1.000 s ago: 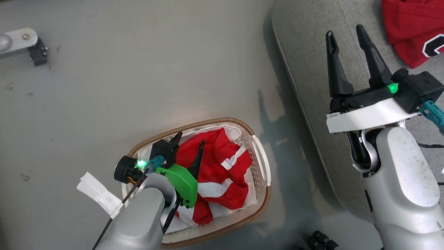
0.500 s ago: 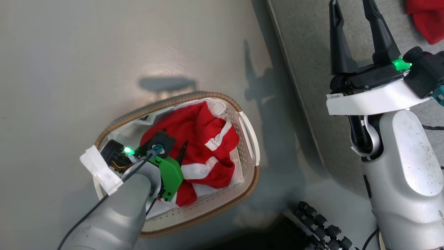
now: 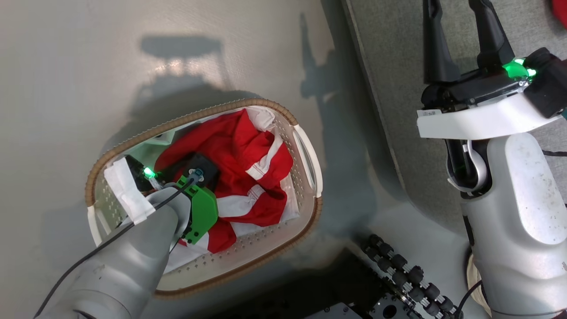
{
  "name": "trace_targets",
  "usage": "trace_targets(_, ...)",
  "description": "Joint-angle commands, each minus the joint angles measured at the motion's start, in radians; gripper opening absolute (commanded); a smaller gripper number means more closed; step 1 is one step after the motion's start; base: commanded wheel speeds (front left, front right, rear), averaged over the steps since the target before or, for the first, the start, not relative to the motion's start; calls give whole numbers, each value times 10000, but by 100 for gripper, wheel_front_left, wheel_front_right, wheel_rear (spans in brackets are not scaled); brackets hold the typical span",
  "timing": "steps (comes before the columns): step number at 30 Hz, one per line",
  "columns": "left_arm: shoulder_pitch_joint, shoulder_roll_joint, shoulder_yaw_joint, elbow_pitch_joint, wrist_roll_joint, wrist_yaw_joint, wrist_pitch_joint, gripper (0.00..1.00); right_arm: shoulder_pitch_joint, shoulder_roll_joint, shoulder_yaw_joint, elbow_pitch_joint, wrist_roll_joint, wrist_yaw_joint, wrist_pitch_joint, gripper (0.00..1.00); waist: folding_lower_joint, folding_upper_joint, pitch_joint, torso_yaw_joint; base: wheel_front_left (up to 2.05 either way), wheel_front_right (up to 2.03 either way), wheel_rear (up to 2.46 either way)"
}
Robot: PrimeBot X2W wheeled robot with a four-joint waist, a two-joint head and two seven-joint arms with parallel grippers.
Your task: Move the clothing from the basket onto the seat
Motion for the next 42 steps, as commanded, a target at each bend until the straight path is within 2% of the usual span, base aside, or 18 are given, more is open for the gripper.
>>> trace_targets(1, -244, 110, -91, 62, -70, -32, 52, 100, -144, 4, 3, -81, 67, -10, -47, 100, -1, 0, 222, -103, 0, 0, 0)
trace_targets(20, -913, 91, -1607, 263, -635, -33, 1306, 100, -464, 5, -36, -467, 332, -10, -47, 100, -1, 0, 984, -191, 0, 0, 0)
trace_targets(21, -927, 89, -1632, 273, -686, -33, 1330, 97, -458, 4, -43, -479, 337, -10, -47, 100, -1, 0, 988, -189, 0, 0, 0)
trace_targets(22, -931, 80, -1668, 277, -707, -33, 1338, 46, -452, 4, -43, -487, 324, -10, -47, 100, -1, 0, 988, -189, 0, 0, 0)
trace_targets(23, -939, 63, -1718, 283, -743, -33, 1329, 10, -443, 4, -49, -490, 325, -10, -47, 100, -1, 0, 983, -188, 0, 0, 0)
trace_targets(24, -933, 48, -1758, 286, -792, -33, 1320, 0, -434, 4, -53, -486, 322, -10, -47, 100, -1, 0, 972, -183, 0, 0, 0)
trace_targets(32, -632, -142, -1978, 284, -1214, -33, 1159, 0, -340, 3, -79, -238, 214, -10, -47, 100, -1, 0, 530, -114, 0, 0, 0)
trace_targets(42, -10, -433, -2362, -205, -1784, -33, 375, 0, -5, -4, -201, 253, -75, -10, -47, 100, -1, 0, -731, 162, 0, 0, 0)
